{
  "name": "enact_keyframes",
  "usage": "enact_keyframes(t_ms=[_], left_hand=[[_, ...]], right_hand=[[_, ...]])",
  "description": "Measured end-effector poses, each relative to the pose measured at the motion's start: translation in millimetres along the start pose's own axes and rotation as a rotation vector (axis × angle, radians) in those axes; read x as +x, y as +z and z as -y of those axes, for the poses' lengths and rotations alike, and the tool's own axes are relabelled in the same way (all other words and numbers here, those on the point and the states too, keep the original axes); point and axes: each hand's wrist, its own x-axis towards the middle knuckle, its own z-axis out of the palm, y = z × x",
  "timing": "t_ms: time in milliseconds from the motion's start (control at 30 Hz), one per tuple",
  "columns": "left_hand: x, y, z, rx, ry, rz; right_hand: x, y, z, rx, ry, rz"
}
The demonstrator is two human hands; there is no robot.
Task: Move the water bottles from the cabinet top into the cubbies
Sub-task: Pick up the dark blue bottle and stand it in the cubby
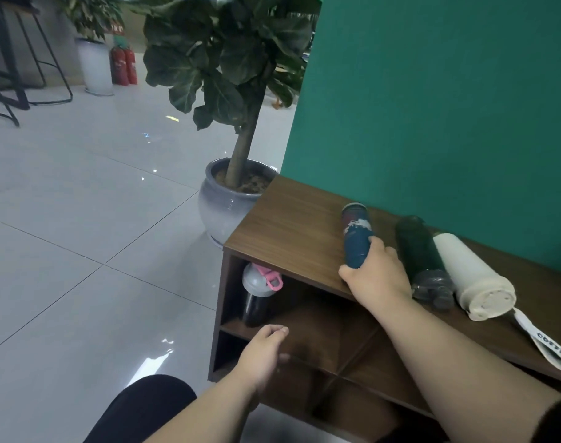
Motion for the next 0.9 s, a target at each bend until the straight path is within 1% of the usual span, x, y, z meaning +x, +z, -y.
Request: enact_keyframes(t_ms=[67,133,333,433,467,533,600,633,700,767,833,900], left_hand=[[-3.9,0.7,0.4,-0.040,0.006,0.011],[-6.4,1.1,-3.5,-0.096,0.016,0.014],[-6.1,0.2,-12.5,-0.353,0.068,0.024],[-6.8,3.4,-10.8,-0.453,0.108,0.080],[-8.9,6.7,-9.6,-0.457,0.111,0.117],[-14.5,15.5,-4.4,-0.392,0.101,0.198],[-17.4,25.9,5.3,-0.282,0.040,0.240],[-15.4,30.6,11.4,-0.264,-0.016,0.245],[-9.6,39.2,19.5,-0.282,-0.141,0.232],[0.5,47.0,25.1,-0.322,-0.241,0.226],[8.1,55.2,26.3,-0.370,-0.281,0.239],[18.0,60.1,29.8,-0.417,-0.306,0.231]], right_hand=[[-18.1,-6.6,-2.0,0.047,-0.050,0.034],[-41.4,-17.0,-8.6,0.189,-0.070,0.049],[-104.5,-66.8,-35.5,0.560,-0.150,-0.079],[-116.8,-81.4,-40.9,0.610,-0.179,-0.078],[-119.3,-81.3,-43.0,0.600,-0.191,-0.064],[-124.6,-74.3,-47.2,0.558,-0.206,-0.034],[-129.5,-60.8,-51.3,0.534,-0.199,0.003],[-132.4,-52.4,-53.4,0.547,-0.190,0.031],[-137.3,-31.3,-57.5,0.597,-0.146,0.100],[-137.2,-2.2,-64.7,0.658,-0.060,0.148],[-131.0,29.7,-72.9,0.704,0.043,0.162],[-121.0,55.9,-78.7,0.727,0.097,0.175]])
